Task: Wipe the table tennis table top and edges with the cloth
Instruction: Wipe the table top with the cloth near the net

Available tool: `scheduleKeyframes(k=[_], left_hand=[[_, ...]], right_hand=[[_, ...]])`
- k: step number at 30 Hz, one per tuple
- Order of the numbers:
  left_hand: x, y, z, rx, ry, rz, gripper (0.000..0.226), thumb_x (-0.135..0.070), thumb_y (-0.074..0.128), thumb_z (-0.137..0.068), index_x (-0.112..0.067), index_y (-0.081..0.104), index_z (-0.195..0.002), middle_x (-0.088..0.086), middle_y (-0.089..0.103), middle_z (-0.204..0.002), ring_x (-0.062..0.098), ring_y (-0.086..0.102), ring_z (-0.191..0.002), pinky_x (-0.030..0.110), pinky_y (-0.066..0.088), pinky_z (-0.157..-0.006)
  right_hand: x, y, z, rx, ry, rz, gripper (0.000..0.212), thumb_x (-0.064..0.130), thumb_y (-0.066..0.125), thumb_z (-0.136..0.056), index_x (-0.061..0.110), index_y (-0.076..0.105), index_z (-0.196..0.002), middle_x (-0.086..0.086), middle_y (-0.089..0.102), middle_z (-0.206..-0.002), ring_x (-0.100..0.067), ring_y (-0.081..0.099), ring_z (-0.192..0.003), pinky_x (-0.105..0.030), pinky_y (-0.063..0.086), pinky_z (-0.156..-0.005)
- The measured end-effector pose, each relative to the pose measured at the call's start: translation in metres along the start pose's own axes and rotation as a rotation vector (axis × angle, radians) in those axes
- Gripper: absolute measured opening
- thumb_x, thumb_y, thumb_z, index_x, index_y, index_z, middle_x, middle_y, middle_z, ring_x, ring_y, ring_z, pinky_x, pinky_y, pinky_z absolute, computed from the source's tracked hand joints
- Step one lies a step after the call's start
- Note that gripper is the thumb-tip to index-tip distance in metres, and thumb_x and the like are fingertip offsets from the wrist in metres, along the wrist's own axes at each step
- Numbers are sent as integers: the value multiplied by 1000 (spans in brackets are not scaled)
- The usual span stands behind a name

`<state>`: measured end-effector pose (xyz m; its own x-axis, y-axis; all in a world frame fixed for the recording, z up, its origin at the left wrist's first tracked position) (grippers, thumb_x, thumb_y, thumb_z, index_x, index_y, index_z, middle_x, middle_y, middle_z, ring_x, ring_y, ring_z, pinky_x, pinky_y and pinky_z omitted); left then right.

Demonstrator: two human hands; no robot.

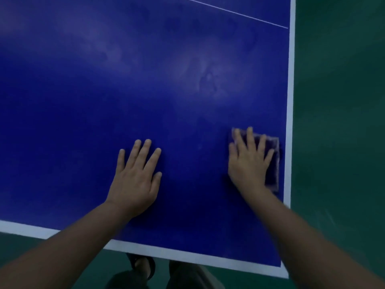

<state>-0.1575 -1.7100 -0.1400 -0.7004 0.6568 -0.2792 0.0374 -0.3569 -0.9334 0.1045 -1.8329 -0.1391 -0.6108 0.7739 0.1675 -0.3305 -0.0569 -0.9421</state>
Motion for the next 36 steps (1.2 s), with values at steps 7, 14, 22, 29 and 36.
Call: scheduleKeyframes(k=[7, 14, 22, 29, 36], left_hand=[[-14, -2, -40, -28, 8, -12, 67, -49, 18, -97, -19, 20, -157, 4, 5, -166, 19, -8, -152, 49, -5, -122], [-15, -9, -65, -16, 54, -18, 64, -46, 19, -99, -18, 21, -156, 5, 7, -166, 19, -7, -153, 49, -5, -122], [-1, -25, -105, -2, 114, -25, 63, -43, 21, -98, -20, 20, -157, 6, 6, -166, 21, -6, -153, 49, -1, -123], [-7, -25, -134, 11, 172, -7, 63, -44, 23, -99, -18, 21, -157, 6, 6, -166, 23, -6, -153, 51, 1, -123], [-26, -29, -165, 12, 205, -7, 63, -45, 21, -99, -19, 20, -156, 6, 7, -165, 24, -5, -153, 50, -2, -122]], right_hand=[[127, 6, -45, -82, -362, 60, 50, 47, 27, -105, 39, 27, -154, 1, 18, -166, -37, 11, -152, -64, 6, -118], [33, 18, 34, 72, -470, 113, 51, 51, 23, -103, 44, 26, -153, 8, 20, -165, -30, 10, -153, -62, 8, -119], [124, 0, -79, -51, -134, -5, 52, 48, 25, -105, 41, 17, -156, 1, 6, -168, -38, -1, -152, -68, -1, -116], [69, 18, 19, 5, -309, 47, 49, 48, 31, -103, 42, 32, -152, 6, 26, -163, -33, 17, -152, -66, 11, -117], [39, -28, -123, -52, 194, -46, 53, 50, 20, -106, 44, 8, -157, 7, -1, -168, -31, -10, -153, -64, -6, -118]])
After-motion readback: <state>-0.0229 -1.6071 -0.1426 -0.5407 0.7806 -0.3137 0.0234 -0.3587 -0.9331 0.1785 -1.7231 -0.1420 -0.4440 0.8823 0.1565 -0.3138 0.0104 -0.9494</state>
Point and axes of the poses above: each hand's wrist, its own z-axis away from the middle knuckle, its own y-axis out of the palm, x = y × z, the point moved 8 cm from there along -z, towards the middle knuckle
